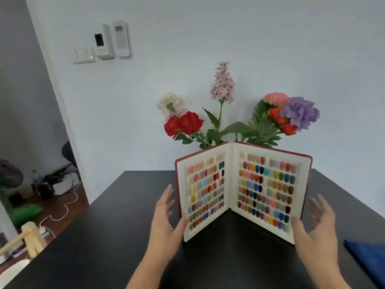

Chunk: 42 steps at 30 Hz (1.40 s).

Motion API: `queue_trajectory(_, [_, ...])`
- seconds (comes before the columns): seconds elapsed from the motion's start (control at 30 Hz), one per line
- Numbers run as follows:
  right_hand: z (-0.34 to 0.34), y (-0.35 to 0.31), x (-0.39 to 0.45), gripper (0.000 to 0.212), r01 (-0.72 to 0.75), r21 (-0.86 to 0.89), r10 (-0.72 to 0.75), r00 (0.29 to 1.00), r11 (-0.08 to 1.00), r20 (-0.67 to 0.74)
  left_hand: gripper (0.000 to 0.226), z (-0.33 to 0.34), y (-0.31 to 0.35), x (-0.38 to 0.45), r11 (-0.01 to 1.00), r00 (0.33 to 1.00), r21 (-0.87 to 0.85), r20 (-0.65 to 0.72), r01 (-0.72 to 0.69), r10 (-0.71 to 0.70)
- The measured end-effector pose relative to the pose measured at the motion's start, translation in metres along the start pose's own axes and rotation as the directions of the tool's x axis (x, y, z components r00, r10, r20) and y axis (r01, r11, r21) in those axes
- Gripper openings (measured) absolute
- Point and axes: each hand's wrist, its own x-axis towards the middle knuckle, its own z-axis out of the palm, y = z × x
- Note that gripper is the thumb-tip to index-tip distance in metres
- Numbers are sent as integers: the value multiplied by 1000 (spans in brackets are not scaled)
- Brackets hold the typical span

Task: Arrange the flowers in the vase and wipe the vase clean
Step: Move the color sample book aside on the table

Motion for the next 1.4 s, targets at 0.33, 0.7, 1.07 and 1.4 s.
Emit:
queue_trajectory(0.33, [-1, 17, 8, 53, -81, -368, 191, 942, 926, 275, 76, -1, -24, 14, 990, 933, 125, 347, 58, -99])
queue_trajectory(0.7, [67, 11, -38, 55, 217, -347, 7, 839, 912, 544, 72, -90, -68, 11, 978, 969, 147, 180, 146, -171])
queue_trajectory(1.07, [208, -4, -36, 56, 303, -313, -40, 773, 900, 633, 69, -134, -105, 63, 938, 964, 227, -30, 263, -263])
queue_trajectory(1.4, [281, -5, -9, 45, 256, -374, -19, 845, 891, 534, 65, -130, -139, 129, 940, 954, 162, -64, 299, -292])
